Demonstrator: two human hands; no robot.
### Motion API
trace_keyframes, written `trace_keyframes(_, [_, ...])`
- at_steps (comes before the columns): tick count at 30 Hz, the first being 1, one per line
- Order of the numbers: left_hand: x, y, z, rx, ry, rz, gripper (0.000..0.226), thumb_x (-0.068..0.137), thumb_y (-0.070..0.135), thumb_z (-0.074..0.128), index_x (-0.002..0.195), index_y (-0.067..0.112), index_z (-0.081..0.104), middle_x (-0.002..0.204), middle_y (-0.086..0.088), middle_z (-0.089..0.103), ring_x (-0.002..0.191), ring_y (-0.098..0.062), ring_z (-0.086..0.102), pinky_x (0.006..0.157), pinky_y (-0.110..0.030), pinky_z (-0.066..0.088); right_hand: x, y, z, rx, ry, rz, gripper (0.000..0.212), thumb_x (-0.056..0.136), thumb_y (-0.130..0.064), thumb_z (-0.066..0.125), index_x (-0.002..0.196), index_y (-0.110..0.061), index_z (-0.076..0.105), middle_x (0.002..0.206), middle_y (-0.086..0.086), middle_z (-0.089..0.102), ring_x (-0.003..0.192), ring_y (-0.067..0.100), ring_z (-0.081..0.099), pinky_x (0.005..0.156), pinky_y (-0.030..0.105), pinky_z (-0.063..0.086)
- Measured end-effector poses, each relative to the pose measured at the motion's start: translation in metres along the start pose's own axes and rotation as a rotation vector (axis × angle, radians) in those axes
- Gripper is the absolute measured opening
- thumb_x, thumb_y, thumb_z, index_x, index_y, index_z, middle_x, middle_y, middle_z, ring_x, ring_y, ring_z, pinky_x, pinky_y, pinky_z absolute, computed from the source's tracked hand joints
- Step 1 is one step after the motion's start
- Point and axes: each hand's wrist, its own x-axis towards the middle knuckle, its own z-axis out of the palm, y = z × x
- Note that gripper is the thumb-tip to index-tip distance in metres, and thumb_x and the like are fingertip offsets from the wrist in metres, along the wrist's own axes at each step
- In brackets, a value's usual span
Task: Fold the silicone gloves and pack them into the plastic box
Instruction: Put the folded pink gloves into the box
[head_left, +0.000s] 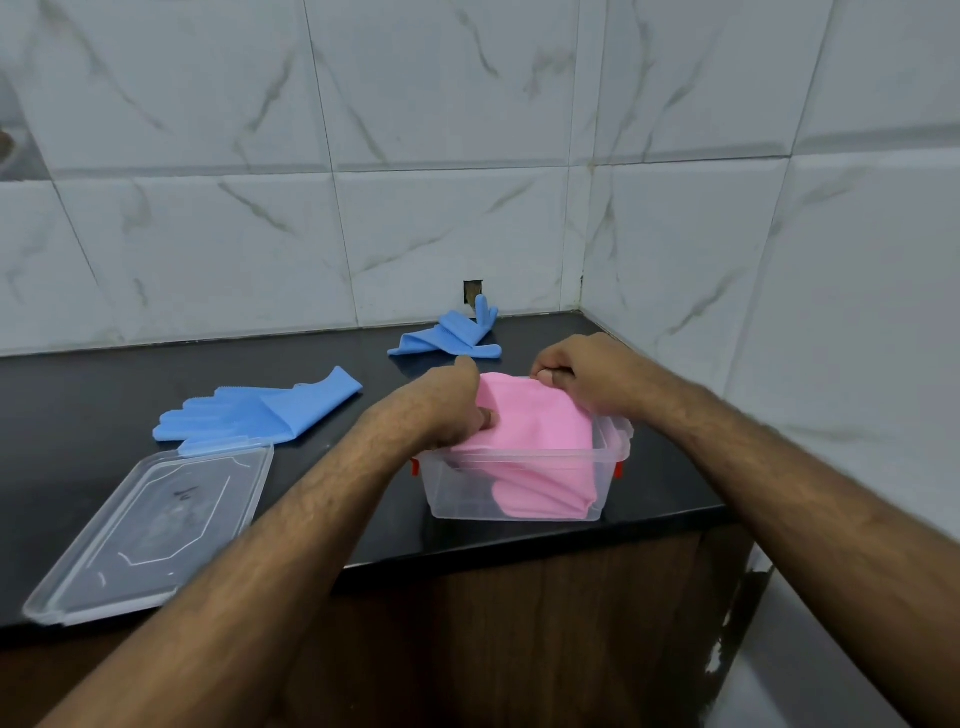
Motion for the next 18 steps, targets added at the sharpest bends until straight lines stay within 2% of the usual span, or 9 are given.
trace_keyframes(2, [0.001, 0.001, 0.000, 0.006, -0.013, -0.002, 0.068, 0.101, 0.035, 0.061, 0.153, 0.009, 0.026, 0.129, -0.008, 0.061, 0.094, -0.015, 0.055, 0.070, -0.024, 0.044, 0.001, -0.001, 0.001, -0.085, -0.008, 0.008, 0.021, 0.101, -0.013, 0.052, 0.098, -0.019, 0.073, 0.098, -0.003, 0.073, 0.086, 0.015, 0.063, 0.080, 0.033, 0.050])
trace_keyframes(4, [0.003, 0.001, -0.001, 0.013, -0.027, -0.003, 0.073, 0.100, 0.035, 0.063, 0.154, 0.009, 0.023, 0.134, -0.010, 0.060, 0.098, -0.017, 0.055, 0.077, -0.027, 0.045, 0.002, -0.005, 0.002, -0.229, -0.005, 0.018, 0.023, 0.094, -0.004, 0.049, 0.085, -0.017, 0.066, 0.087, 0.001, 0.069, 0.074, 0.018, 0.055, 0.066, 0.033, 0.045])
trace_keyframes(7, [0.005, 0.001, -0.002, -0.009, -0.053, -0.008, 0.076, 0.098, 0.036, 0.067, 0.154, 0.009, 0.022, 0.132, -0.009, 0.061, 0.095, -0.017, 0.054, 0.063, -0.022, 0.042, 0.001, -0.010, 0.004, -0.390, 0.009, -0.008, 0.026, 0.090, -0.002, 0.045, 0.075, -0.022, 0.054, 0.073, -0.003, 0.056, 0.067, 0.017, 0.049, 0.055, 0.029, 0.034])
trace_keyframes(9, [0.006, -0.001, -0.003, -0.032, -0.060, -0.018, 0.082, 0.096, 0.039, 0.068, 0.156, 0.010, 0.020, 0.137, -0.009, 0.059, 0.097, -0.017, 0.052, 0.063, -0.023, 0.039, 0.000, -0.010, 0.005, -0.469, 0.024, -0.033, 0.028, 0.091, -0.002, 0.044, 0.074, -0.024, 0.049, 0.071, -0.005, 0.053, 0.066, 0.016, 0.049, 0.054, 0.029, 0.031])
trace_keyframes(11, [0.008, -0.003, -0.003, -0.048, -0.066, -0.025, 0.087, 0.094, 0.045, 0.069, 0.158, 0.013, 0.019, 0.145, -0.007, 0.055, 0.101, -0.017, 0.049, 0.075, -0.027, 0.041, -0.002, -0.010, 0.007, -0.536, 0.044, -0.065, 0.028, 0.095, -0.005, 0.045, 0.077, -0.026, 0.045, 0.071, -0.007, 0.049, 0.070, 0.016, 0.050, 0.059, 0.030, 0.031])
trace_keyframes(13, [0.009, -0.007, -0.003, -0.071, -0.075, -0.032, 0.087, 0.092, 0.051, 0.069, 0.157, 0.017, 0.022, 0.149, -0.005, 0.052, 0.102, -0.016, 0.048, 0.077, -0.028, 0.040, -0.003, -0.007, 0.010, -0.573, 0.094, -0.121, 0.024, 0.100, -0.011, 0.044, 0.083, -0.028, 0.044, 0.069, -0.009, 0.046, 0.073, 0.017, 0.049, 0.068, 0.030, 0.031])
trace_keyframes(15, [0.012, -0.011, -0.001, -0.118, -0.070, -0.029, 0.088, 0.090, 0.052, 0.071, 0.155, 0.019, 0.024, 0.149, -0.004, 0.051, 0.100, -0.015, 0.048, 0.073, -0.027, 0.039, -0.005, -0.005, 0.012, -0.547, 0.139, -0.171, 0.020, 0.106, -0.028, 0.039, 0.088, -0.028, 0.046, 0.067, -0.009, 0.047, 0.071, 0.018, 0.051, 0.074, 0.032, 0.032])
trace_keyframes(17, [0.013, -0.015, 0.002, -0.178, -0.049, -0.016, 0.089, 0.089, 0.050, 0.074, 0.155, 0.020, 0.023, 0.150, -0.004, 0.050, 0.100, -0.015, 0.048, 0.075, -0.028, 0.040, -0.007, -0.005, 0.010, -0.495, 0.137, -0.169, 0.040, 0.105, -0.055, 0.027, 0.092, -0.028, 0.053, 0.065, -0.009, 0.050, 0.068, 0.016, 0.052, 0.078, 0.034, 0.035])
trace_keyframes(18, [0.013, -0.016, 0.003, -0.195, -0.036, -0.011, 0.088, 0.089, 0.049, 0.074, 0.155, 0.021, 0.023, 0.150, -0.005, 0.050, 0.101, -0.016, 0.048, 0.077, -0.030, 0.040, -0.006, -0.005, 0.010, -0.490, 0.129, -0.174, 0.049, 0.102, -0.062, 0.022, 0.092, -0.028, 0.055, 0.063, -0.009, 0.050, 0.065, 0.014, 0.051, 0.078, 0.034, 0.035])
